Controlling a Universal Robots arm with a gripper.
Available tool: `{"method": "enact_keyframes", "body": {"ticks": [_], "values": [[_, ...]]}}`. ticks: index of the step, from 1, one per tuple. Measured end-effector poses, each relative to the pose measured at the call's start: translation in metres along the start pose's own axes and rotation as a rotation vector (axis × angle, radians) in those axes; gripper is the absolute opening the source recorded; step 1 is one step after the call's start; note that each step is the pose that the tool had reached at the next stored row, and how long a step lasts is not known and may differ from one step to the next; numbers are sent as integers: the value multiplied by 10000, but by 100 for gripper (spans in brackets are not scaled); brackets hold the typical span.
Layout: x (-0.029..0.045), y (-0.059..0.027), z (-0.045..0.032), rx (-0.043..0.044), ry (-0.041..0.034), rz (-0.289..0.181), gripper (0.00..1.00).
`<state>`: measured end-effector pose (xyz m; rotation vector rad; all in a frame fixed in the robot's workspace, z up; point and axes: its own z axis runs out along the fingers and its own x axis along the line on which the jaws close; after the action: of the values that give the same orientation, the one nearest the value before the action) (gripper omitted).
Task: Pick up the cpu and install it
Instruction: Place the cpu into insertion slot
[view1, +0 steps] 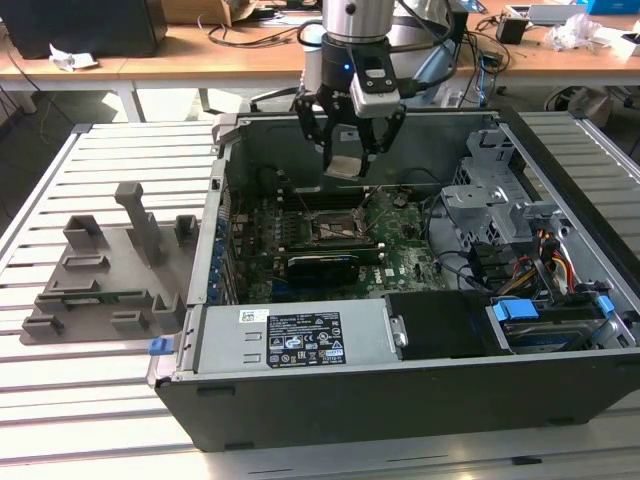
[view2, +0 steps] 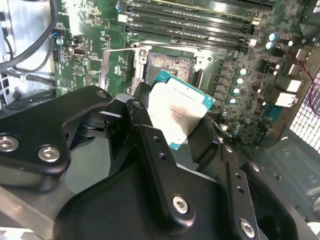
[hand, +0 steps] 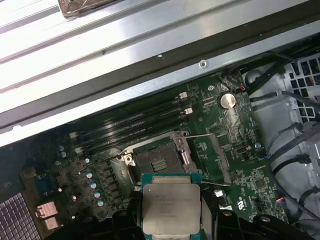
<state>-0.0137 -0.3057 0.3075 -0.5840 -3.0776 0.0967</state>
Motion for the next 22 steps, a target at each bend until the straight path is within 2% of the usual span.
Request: {"method": "enact_keyframes", "body": {"ticks": [4,9,16,19,22], "values": [[0,0,1,3,36,591,55],[-2,1,2,10,100,1634,55],[-4,2,4,19,157,2588,55],[-5,2,7,23,205,3373,55],[-5,3,9,27,238,3915,55]]}}
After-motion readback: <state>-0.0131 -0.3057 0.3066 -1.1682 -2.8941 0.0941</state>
